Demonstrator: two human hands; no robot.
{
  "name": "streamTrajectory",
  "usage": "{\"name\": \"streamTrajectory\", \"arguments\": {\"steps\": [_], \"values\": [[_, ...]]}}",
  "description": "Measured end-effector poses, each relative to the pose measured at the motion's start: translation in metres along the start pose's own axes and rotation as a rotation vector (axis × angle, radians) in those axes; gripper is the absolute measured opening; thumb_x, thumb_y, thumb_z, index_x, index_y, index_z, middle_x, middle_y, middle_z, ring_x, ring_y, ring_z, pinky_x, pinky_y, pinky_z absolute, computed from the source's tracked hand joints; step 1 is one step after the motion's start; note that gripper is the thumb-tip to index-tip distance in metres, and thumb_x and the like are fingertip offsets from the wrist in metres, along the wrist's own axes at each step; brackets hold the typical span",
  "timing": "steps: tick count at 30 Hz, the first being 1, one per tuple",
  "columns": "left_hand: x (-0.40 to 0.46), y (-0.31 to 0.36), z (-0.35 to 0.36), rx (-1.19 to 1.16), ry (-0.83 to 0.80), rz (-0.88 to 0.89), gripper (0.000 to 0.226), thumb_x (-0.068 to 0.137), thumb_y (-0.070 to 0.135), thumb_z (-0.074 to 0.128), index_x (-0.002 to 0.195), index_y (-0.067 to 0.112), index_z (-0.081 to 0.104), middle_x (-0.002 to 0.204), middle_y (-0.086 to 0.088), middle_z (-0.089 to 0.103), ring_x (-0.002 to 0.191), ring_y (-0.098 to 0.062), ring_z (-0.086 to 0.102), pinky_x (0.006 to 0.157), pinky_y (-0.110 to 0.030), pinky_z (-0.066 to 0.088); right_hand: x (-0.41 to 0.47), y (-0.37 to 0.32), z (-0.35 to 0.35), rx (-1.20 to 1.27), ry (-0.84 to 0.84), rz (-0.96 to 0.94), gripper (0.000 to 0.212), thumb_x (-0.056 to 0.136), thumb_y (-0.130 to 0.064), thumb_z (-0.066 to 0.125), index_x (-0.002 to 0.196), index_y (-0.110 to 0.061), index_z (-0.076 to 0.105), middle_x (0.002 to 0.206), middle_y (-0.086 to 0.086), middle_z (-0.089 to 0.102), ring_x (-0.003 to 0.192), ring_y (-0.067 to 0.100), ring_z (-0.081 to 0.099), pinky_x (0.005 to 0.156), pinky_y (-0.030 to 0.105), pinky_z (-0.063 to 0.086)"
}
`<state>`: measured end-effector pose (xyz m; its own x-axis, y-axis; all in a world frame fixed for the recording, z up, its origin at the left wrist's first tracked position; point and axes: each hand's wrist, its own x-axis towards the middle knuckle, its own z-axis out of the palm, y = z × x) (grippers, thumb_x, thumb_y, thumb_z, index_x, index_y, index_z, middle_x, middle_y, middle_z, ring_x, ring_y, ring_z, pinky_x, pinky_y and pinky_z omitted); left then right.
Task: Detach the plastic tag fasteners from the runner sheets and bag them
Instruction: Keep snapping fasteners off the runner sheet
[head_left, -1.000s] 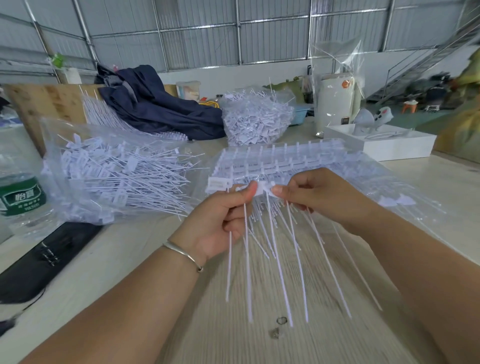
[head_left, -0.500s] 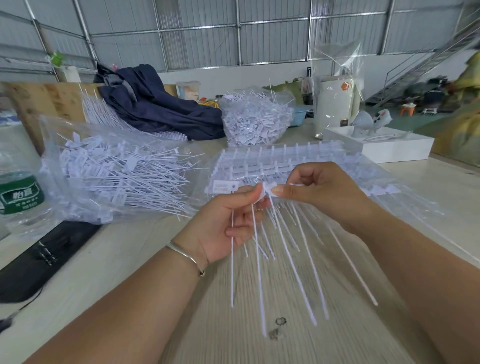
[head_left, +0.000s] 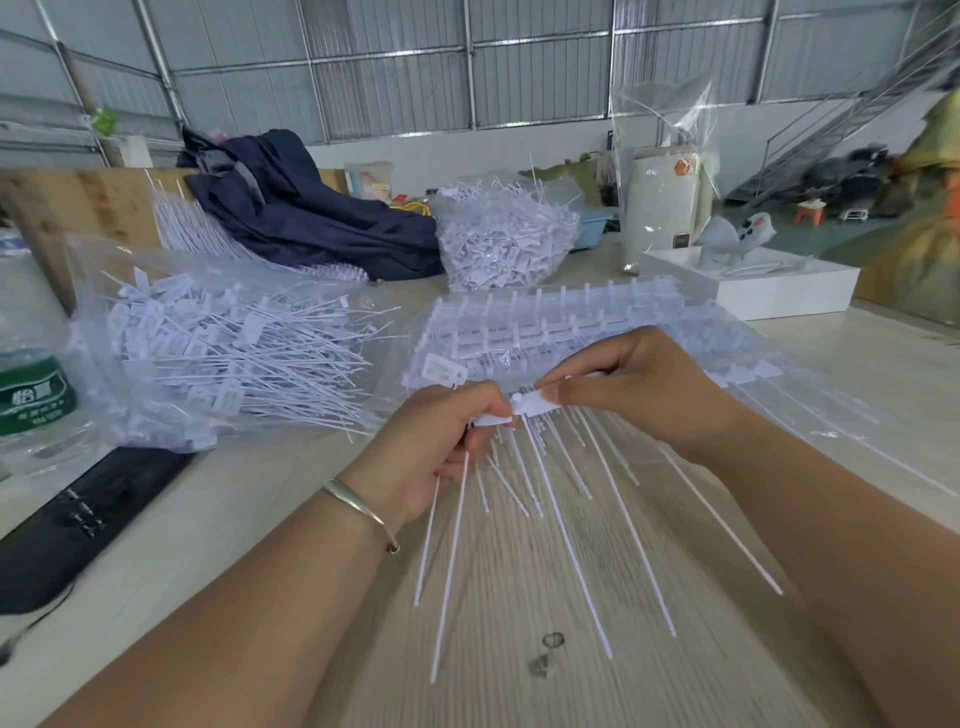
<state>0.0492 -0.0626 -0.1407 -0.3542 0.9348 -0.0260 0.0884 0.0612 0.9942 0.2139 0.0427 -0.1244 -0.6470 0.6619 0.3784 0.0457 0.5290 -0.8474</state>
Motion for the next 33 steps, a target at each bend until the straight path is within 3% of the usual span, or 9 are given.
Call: {"name": "streamTrajectory", "arguments": {"steps": [6,9,11,15,18,21,24,28,33], "values": [[-0.002,0.006,-0.007,0.181,-0.168,0.031,0.012,0.068,0.022,0.066,0.057,0.017,0.07,0.045,0.003,0.026,0.043,-0.012,0.019,0.039,-0.018,0.015,0.0,-0.006,-0.01,0.003,-0.125,0.076,0.008,0.069,-0.01,0.078,0.077,-0.012,0.08,0.082,0.011,0.075,0.083,0.018,0.067,0.082,0.024,0.05],[-0.005,0.002,-0.01,0.356,-0.256,0.031,0.01,0.061,0.021,0.066,0.06,0.012,0.07,0.045,0.002,0.026,0.043,-0.012,0.02,0.041,-0.017,0.017,0.0,-0.007,-0.019,-0.073,-0.126,0.148,0.004,0.063,-0.008,0.075,0.065,-0.005,0.076,0.055,0.009,0.059,0.055,0.008,0.05,0.059,0.016,0.04],[-0.005,0.0,-0.015,0.444,-0.172,0.02,0.012,0.06,0.019,0.069,0.061,0.008,0.066,0.044,0.003,0.029,0.043,-0.013,0.022,0.041,-0.017,0.017,0.001,-0.004,-0.032,-0.077,-0.072,0.173,0.01,0.062,-0.007,0.073,0.065,0.002,0.073,0.05,0.005,0.044,0.048,0.009,0.037,0.049,0.015,0.031],[0.005,-0.006,-0.022,0.0,-0.099,-0.025,0.032,0.078,-0.001,0.069,0.062,0.019,0.05,0.052,0.006,0.032,0.045,-0.008,0.024,0.037,-0.017,0.017,0.001,0.002,-0.032,-0.021,-0.009,0.15,0.019,0.077,-0.017,0.075,0.08,0.001,0.072,0.06,0.002,0.051,0.055,0.01,0.042,0.058,0.019,0.032],[0.005,-0.005,-0.013,-0.189,-0.108,-0.01,0.015,0.077,0.004,0.07,0.078,0.014,0.059,0.061,0.004,0.047,0.05,-0.006,0.038,0.04,-0.016,0.026,0.0,0.005,-0.012,-0.095,-0.042,0.045,0.037,0.085,-0.034,0.071,0.077,0.0,0.06,0.06,-0.001,0.04,0.053,0.007,0.034,0.054,0.017,0.028],[0.004,-0.009,-0.01,-0.226,-0.086,-0.08,0.011,0.093,0.012,0.057,0.082,0.013,0.057,0.062,0.0,0.049,0.045,-0.007,0.044,0.035,-0.015,0.033,0.0,0.005,-0.002,-0.146,-0.075,-0.037,0.029,0.088,-0.031,0.068,0.075,-0.007,0.06,0.058,-0.01,0.041,0.05,0.0,0.036,0.051,0.01,0.028],[0.002,-0.007,-0.01,-0.193,-0.075,-0.135,0.025,0.1,0.025,0.049,0.076,0.021,0.046,0.052,0.006,0.031,0.036,-0.003,0.023,0.03,-0.012,0.016,0.0,0.006,0.002,-0.167,-0.126,-0.055,0.021,0.088,-0.025,0.069,0.077,-0.01,0.062,0.063,-0.007,0.045,0.052,0.0,0.038,0.052,0.009,0.03],[0.003,-0.008,-0.003,-0.129,-0.043,-0.244,0.036,0.096,0.044,0.053,0.076,0.014,0.06,0.048,0.009,0.024,0.034,-0.002,0.018,0.028,-0.012,0.012,0.0,0.008,0.002,-0.26,-0.145,-0.069,0.018,0.088,-0.023,0.071,0.083,-0.006,0.067,0.064,-0.011,0.049,0.054,-0.003,0.043,0.056,0.009,0.033],[0.005,-0.009,-0.002,-0.228,0.022,-0.325,0.052,0.088,0.059,0.055,0.064,0.013,0.051,0.045,0.008,0.025,0.031,-0.004,0.018,0.028,-0.013,0.012,-0.001,0.008,0.0,-0.304,-0.168,-0.098,0.018,0.087,-0.029,0.071,0.083,-0.011,0.071,0.079,0.018,0.059,0.064,0.01,0.045,0.065,0.025,0.035]]}}
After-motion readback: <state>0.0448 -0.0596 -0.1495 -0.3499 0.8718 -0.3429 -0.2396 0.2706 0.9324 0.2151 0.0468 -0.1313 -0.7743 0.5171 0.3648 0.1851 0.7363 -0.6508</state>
